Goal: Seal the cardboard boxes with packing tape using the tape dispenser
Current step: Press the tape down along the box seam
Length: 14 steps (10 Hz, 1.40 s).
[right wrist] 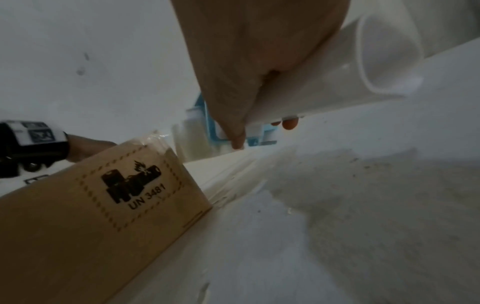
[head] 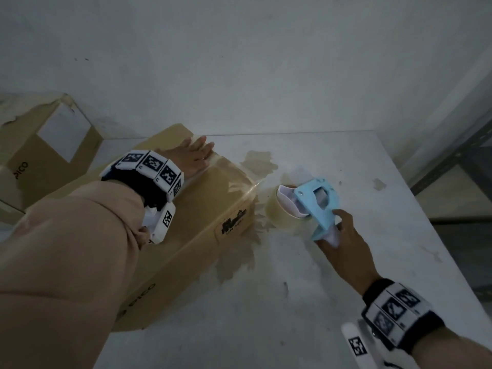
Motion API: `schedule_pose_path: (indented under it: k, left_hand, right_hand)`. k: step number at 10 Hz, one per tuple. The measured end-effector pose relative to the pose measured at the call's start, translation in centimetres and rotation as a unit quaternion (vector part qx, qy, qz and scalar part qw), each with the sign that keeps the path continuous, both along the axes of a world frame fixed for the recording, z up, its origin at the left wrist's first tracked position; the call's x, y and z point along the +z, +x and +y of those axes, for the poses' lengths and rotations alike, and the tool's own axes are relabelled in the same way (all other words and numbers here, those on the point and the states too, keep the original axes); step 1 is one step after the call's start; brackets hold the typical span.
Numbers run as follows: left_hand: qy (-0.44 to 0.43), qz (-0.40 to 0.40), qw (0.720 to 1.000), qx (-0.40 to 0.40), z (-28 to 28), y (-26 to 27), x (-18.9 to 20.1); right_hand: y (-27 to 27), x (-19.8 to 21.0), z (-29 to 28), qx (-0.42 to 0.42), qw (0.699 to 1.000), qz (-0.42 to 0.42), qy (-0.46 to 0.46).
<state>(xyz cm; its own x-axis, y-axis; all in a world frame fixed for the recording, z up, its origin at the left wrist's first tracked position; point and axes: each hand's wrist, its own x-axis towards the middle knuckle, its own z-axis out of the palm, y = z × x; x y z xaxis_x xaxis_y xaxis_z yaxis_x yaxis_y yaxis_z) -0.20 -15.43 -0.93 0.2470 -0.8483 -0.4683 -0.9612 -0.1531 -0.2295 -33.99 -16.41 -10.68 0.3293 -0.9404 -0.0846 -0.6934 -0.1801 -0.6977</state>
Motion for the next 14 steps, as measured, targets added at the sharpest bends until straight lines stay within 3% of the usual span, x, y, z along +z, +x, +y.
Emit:
schedule_pose_path:
  k: [2,3,4,5,6,7,8,10,12,14]
  left_hand:
    - [-0.040,0.066,0.997,0.010,0.2,1.0,-0.3]
    - [-0.077,0.115,0.990,0.039,0.5,1.1,0.2]
    - [-0.051,0.135,0.988,0.050,0.6,0.9,0.9]
    - [-0.044,0.154,0.986,0.052,0.4,1.3,1.1]
    - [-0.053,0.158,0.985,0.036,0.1,1.6,1.9]
    - [-0.039,0.143,0.989,0.028,-0.3,1.8,3.5]
    - [-0.048,0.141,0.989,-0.008,-0.4,2.7,4.5]
    - [-0.049,0.102,0.990,-0.090,-0.3,4.2,4.2]
    - [-0.034,0.105,0.987,-0.117,-1.0,6.2,3.2]
    - [-0.072,0.133,0.982,-0.117,-1.7,6.9,2.4]
  right_hand:
    - [1.9,-2.7,-1.2,-0.005,0.994,0.102,-0.047]
    - [2.0,-3.3,-0.6,0.014,0.991,0.132,-0.031]
    - [1.8,-2.6,0.6,0.030,0.984,0.176,-0.012]
    - [2.3,-0.9,0.9,0.006,0.987,0.152,-0.058]
    - [6.0,2.0,-0.1,-0.012,0.994,0.050,-0.099]
    - [10.8,6.0,0.2,0.009,0.988,-0.039,-0.151]
    - [15.1,9.6,0.4,0.073,0.985,-0.091,-0.128]
    - [21.5,11.2,-0.7,0.220,0.967,0.019,-0.125]
    - [24.9,11.5,-1.3,0.245,0.965,0.033,-0.088]
    - [25.6,11.1,-2.0,0.252,0.966,0.060,-0.013]
